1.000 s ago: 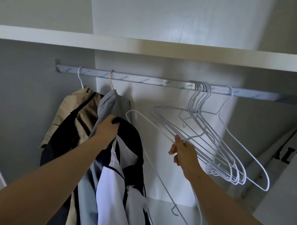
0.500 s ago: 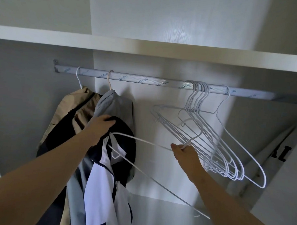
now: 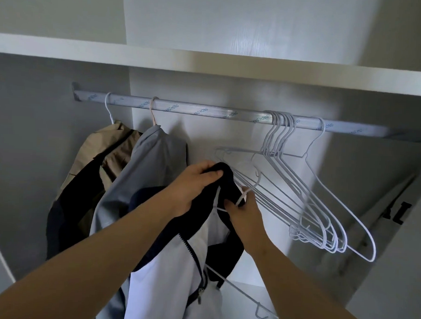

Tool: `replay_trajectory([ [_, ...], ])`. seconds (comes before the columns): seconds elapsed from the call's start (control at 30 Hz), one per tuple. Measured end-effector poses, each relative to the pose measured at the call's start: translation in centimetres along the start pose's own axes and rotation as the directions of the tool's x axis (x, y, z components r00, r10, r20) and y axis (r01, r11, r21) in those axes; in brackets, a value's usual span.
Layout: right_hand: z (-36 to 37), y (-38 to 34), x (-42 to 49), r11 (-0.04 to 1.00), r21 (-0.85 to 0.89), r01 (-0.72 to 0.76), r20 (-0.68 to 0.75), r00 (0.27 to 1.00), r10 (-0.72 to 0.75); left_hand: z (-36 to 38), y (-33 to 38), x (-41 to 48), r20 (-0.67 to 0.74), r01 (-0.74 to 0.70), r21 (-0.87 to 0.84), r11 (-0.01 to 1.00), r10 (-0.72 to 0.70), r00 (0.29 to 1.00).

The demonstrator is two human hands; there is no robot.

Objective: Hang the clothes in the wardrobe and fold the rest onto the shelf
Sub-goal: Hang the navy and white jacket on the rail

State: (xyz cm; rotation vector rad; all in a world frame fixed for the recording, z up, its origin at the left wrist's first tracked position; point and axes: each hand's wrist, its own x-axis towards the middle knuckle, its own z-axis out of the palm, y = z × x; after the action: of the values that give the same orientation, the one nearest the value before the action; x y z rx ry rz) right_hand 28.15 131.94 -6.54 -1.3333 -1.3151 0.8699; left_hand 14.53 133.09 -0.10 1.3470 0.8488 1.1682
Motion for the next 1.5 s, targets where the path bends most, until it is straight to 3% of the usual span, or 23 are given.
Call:
replay_trajectory([
  [0.03,-0.1,-0.4,-0.1,1.000,-0.009,0.006,0.018,1.000,-0.006,-0.2,0.1,0.0,0.022,-0.023,0.036,0.999,0.023,1.000],
  [0.1,-0.5,-0.5,0.1,0.999,-0.034,0.005,0.018,1.000,-0.004,-0.9,-0.1,0.3,0.090,-0.143,0.388,0.911,0.117,0.989],
  [0.17,-1.0,-0.8,0.3,1.000,-0.010,-0.012,-0.019,1.000,0.012,-1.6,-0.7,0.5,0.212,-0.267,0.741,0.616,0.163,0.964],
  [0.23,-1.5,-1.0,0.3,0.999,0.033,-0.020,-0.026,0.999,0.021,-2.3,-2.2,0.5,0.288,-0.292,0.874,0.389,0.070,0.955],
  [0.33,-1.8,-0.7,0.2,1.000,0.006,-0.010,-0.056,0.998,0.010,-2.7,-3.8,0.1,0.266,-0.277,0.934,0.225,0.076,0.961],
  [0.37,-1.7,-0.8,0.1,1.000,-0.023,0.017,-0.097,0.995,-0.019,-2.8,-4.1,0.2,0.262,-0.286,0.933,0.220,0.132,0.956],
  [0.43,-1.7,-1.0,0.2,0.990,-0.108,0.094,-0.206,0.972,-0.115,-2.7,-4.2,0.4,0.188,-0.256,0.916,0.308,0.233,0.954],
  [0.57,-1.7,-1.6,0.0,0.873,-0.342,0.348,-0.349,0.815,-0.462,-3.1,-3.6,1.2,-0.024,-0.121,0.861,0.495,0.277,0.961],
  [0.6,-1.6,-1.2,-0.2,0.838,-0.389,0.382,-0.355,0.777,-0.519,-3.3,-3.5,1.4,-0.059,-0.104,0.849,0.519,0.288,0.956],
  [0.63,-1.6,-0.7,-0.3,0.844,-0.382,0.377,-0.347,0.788,-0.509,-3.6,-3.3,1.5,-0.089,-0.094,0.836,0.540,0.303,0.949],
  [0.67,-1.7,-0.3,-0.5,0.890,-0.317,0.326,-0.300,0.856,-0.421,-4.0,-3.1,1.6,-0.116,-0.092,0.822,0.562,0.324,0.939],
  [0.73,-1.7,0.7,-0.7,0.977,-0.179,0.118,-0.066,0.989,-0.131,-4.7,-2.7,1.7,-0.170,-0.099,0.780,0.618,0.362,0.917],
  [0.8,-1.5,2.0,-0.9,0.961,-0.245,-0.127,0.147,0.975,0.166,-5.5,-2.2,1.7,-0.225,-0.116,0.709,0.696,0.378,0.898],
  [0.87,-1.1,3.2,-1.1,0.868,-0.426,-0.257,0.179,0.916,0.359,-6.3,-1.8,1.8,-0.252,-0.147,0.638,0.756,0.385,0.888],
  [0.9,-0.9,3.7,-1.2,0.840,-0.459,-0.288,0.143,0.910,0.390,-6.6,-1.7,1.7,-0.249,-0.169,0.605,0.778,0.387,0.888],
  [0.97,-0.5,4.1,-1.3,0.858,-0.355,-0.371,0.115,0.894,0.434,-7.1,-1.3,1.5,-0.237,-0.225,0.531,0.817,0.399,0.886],
  [1.07,0.7,3.0,-1.2,0.877,-0.284,-0.388,0.270,0.845,0.461,-7.3,-0.8,1.0,-0.229,-0.262,0.464,0.846,0.400,0.887],
  [1.13,1.5,2.4,-1.1,0.891,-0.276,-0.360,0.285,0.855,0.434,-7.7,-0.5,0.7,-0.239,-0.267,0.472,0.840,0.413,0.879],
  [1.2,1.6,2.0,-0.7,0.905,-0.064,-0.421,0.230,0.876,0.424,-8.3,0.0,0.2,-0.255,-0.261,0.477,0.839,0.416,0.873],
  [1.3,0.9,1.8,0.4,0.816,0.310,-0.488,0.153,0.872,0.464,-9.9,0.7,-0.5,-0.266,-0.243,0.502,0.830,0.415,0.870],
  [1.37,0.3,1.6,1.1,0.755,0.429,-0.496,0.100,0.857,0.505,-10.9,0.9,-0.9,-0.260,-0.242,0.553,0.797,0.441,0.859],
  [1.5,-0.7,0.5,1.2,0.675,0.537,-0.506,0.166,0.848,0.504,-13.1,1.1,-1.3,-0.218,-0.212,0.702,0.679,0.489,0.844],
])
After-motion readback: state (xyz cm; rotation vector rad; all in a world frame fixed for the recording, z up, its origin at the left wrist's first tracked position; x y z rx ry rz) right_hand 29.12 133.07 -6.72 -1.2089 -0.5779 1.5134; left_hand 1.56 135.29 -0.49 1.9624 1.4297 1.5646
